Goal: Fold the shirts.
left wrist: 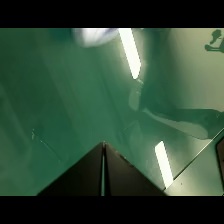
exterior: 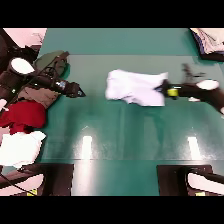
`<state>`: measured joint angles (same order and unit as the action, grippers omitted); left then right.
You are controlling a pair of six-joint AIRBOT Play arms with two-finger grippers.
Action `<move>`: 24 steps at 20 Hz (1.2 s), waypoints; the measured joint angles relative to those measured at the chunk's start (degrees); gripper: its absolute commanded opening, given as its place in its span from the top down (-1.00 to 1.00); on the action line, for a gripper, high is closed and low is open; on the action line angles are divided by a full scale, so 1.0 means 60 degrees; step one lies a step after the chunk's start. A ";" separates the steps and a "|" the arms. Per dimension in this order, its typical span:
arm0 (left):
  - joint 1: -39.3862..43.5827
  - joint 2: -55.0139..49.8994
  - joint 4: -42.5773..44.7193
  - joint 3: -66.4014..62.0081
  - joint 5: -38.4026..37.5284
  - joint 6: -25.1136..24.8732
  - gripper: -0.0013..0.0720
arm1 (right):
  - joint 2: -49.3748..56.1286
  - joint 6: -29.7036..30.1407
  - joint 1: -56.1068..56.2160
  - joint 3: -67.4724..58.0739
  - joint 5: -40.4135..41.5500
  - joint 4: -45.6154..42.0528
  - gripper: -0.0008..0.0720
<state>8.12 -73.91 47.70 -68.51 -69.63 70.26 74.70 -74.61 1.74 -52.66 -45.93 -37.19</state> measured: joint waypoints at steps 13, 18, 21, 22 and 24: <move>0.2138 0.0000 0.0047 0.0000 0.1730 0.0273 0.91 | -0.2725 -0.0313 -0.9089 0.1887 -0.0430 -0.2401 0.12; 0.2204 0.0000 0.0259 0.0000 0.1741 0.0291 0.91 | -0.1785 -0.0372 -1.0371 0.0656 -0.2426 -0.4011 -0.43; 0.2211 0.0000 0.0404 0.0000 0.1759 0.0291 0.91 | -0.1337 -0.0546 -1.1034 -0.0754 -0.4062 -0.5096 -0.41; 0.2215 0.0000 0.0433 0.0000 0.1785 0.0291 0.91 | -0.1286 -0.0645 -1.1140 -0.1177 -0.4444 -0.5220 -0.40; 0.2218 0.0000 0.0463 0.0000 0.1880 0.0291 0.91 | -0.1311 -0.0743 -1.1001 -0.1778 -0.4823 -0.5064 0.01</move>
<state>21.43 -73.91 50.48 -68.51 -58.35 72.01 66.83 -79.07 -64.27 -63.33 -74.87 -67.57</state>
